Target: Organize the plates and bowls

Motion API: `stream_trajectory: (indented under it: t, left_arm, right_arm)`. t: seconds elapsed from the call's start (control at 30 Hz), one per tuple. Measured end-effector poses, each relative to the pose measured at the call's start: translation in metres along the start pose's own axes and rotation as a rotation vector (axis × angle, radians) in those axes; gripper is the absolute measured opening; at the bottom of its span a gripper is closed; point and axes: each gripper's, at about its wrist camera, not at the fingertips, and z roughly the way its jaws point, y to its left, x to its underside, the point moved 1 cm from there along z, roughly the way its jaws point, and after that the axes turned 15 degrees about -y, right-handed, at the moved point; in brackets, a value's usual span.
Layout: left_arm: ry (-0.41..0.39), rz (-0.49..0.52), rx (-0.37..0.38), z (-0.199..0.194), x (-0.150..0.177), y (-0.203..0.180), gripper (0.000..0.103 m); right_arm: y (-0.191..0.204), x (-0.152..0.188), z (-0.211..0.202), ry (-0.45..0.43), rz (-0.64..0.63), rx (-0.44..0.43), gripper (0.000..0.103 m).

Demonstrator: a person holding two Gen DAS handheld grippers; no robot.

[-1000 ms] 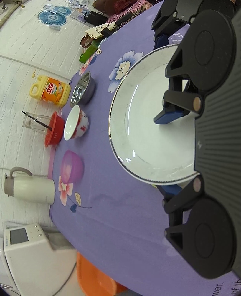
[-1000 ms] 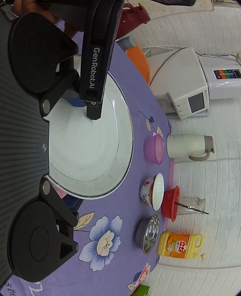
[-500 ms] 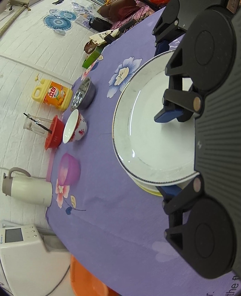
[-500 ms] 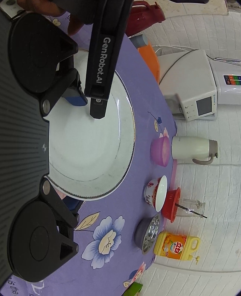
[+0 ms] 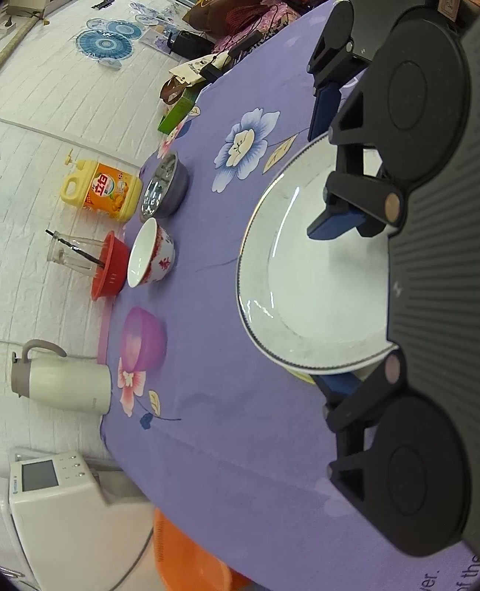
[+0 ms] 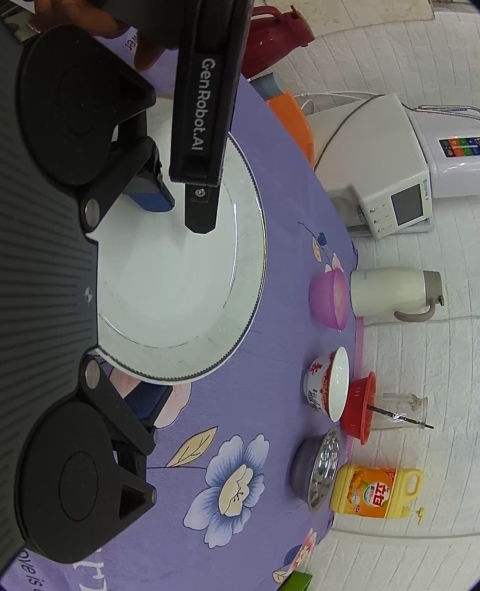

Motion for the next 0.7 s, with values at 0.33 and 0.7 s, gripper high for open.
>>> stream_trajectory:
  t: [0.33, 0.7]
  left_arm:
    - [-0.051, 0.103, -0.045, -0.008, -0.012, -0.009, 0.072]
    - [-0.045, 0.066, -0.067, 0.009, -0.022, -0.019, 0.072]
  right_arm:
    - [-0.008, -0.012, -0.007, -0.071, -0.025, 0.025, 0.103]
    - [-0.033, -0.016, -0.017, -0.09, 0.035, 0.059, 0.103]
